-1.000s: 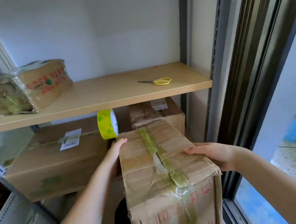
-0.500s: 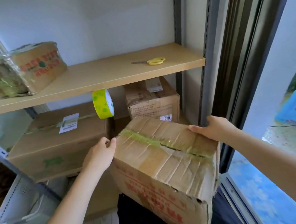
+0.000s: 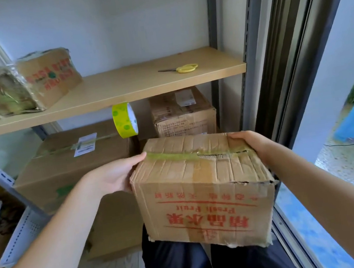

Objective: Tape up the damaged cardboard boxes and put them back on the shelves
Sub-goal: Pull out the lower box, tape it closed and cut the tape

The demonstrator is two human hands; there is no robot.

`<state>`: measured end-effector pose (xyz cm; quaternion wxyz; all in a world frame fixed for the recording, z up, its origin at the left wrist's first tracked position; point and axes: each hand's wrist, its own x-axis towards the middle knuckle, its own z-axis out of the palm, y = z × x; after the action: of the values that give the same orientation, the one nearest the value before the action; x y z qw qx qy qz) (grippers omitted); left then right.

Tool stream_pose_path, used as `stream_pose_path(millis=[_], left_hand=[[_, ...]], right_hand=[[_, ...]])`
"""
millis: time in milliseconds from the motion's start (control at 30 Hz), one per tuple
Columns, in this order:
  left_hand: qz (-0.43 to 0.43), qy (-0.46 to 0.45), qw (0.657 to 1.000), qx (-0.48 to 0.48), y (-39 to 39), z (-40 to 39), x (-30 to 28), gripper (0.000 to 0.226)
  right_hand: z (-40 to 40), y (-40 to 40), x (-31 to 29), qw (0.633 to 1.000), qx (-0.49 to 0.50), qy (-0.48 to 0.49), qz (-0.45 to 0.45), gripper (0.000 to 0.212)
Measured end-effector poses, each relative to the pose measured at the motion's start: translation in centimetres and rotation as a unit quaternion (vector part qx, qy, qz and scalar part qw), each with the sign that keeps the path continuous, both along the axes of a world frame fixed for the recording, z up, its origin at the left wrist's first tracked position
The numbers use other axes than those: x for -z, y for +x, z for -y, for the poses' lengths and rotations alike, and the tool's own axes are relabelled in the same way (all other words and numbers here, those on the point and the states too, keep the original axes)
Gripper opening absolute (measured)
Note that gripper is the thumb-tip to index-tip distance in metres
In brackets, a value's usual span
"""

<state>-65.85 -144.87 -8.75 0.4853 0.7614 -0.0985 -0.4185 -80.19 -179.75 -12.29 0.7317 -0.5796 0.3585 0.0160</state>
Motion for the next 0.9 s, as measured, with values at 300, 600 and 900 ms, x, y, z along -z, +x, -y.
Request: stream_pose_path(millis=[300, 600, 900], left_hand=[[-0.098, -0.035, 0.984, -0.144, -0.5, 2.0, 4.2, 0.053], [-0.126, -0.067, 0.977, -0.16, 0.7, 2.2, 5.3, 0.051], [-0.139, -0.12, 0.968, -0.169, 0.5, 0.9, 6.0, 0.051]], right_hand=[[-0.1, 2.4, 3.8, 0.995, -0.065, 0.021, 0.071, 0.047], [0.2, 3.1, 3.2, 0.995, -0.089, 0.004, 0.043, 0.05], [-1.5, 0.1, 1.4, 0.997, -0.067, 0.027, 0.039, 0.038]])
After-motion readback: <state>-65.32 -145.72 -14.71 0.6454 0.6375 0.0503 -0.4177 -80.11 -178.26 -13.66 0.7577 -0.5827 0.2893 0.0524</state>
